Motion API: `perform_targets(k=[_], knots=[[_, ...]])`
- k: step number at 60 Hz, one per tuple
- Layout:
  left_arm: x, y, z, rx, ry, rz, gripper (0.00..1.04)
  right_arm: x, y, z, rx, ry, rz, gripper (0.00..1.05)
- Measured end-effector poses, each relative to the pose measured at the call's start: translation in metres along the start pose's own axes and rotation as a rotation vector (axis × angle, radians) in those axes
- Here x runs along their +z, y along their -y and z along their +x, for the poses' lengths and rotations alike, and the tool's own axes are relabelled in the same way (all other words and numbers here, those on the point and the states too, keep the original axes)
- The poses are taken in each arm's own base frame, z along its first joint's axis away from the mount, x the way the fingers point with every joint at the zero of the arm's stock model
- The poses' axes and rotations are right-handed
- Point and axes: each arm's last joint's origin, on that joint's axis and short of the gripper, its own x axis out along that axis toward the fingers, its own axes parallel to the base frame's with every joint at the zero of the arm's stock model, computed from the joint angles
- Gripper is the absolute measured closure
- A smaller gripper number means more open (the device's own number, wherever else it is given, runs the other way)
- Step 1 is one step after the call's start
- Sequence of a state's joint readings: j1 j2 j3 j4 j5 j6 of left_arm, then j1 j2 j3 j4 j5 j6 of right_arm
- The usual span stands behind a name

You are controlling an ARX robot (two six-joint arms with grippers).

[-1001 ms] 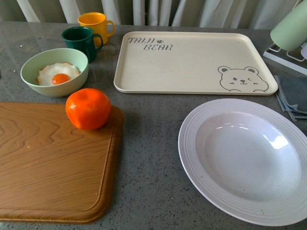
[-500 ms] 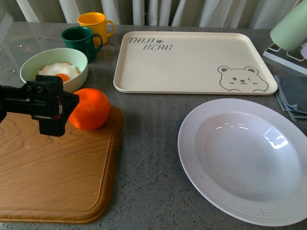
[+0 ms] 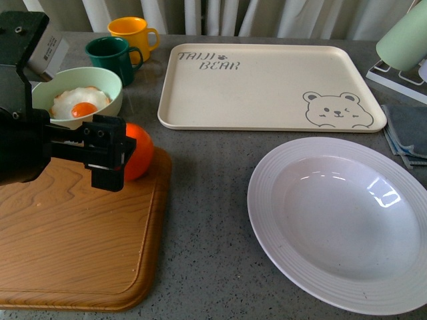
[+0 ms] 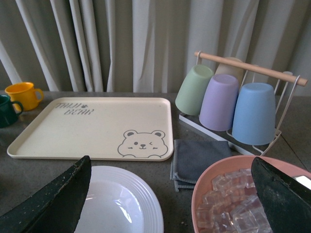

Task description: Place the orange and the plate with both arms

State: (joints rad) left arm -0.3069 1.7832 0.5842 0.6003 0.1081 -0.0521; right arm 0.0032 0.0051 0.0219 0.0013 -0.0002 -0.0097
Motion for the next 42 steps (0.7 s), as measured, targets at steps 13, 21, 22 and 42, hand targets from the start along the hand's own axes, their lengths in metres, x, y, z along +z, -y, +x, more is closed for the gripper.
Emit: perform_targets(k=[13,21,22,42], knots=[[-0.003,0.003,0.009,-0.013,-0.02,0.021,0.09,0.0,0.0,0.0,0.0,0.0,0.0,0.09],[-0.003,0.006,0.015,-0.026,-0.029,0.033,0.09,0.0,0.0,0.0,0.0,0.0,0.0,0.09],[-0.003,0.006,0.015,-0.027,-0.03,0.033,0.09,0.0,0.0,0.0,0.0,0.0,0.0,0.09],[-0.006,0.005,0.024,-0.023,-0.04,0.04,0.09,0.0,0.0,0.0,0.0,0.0,0.0,0.09]])
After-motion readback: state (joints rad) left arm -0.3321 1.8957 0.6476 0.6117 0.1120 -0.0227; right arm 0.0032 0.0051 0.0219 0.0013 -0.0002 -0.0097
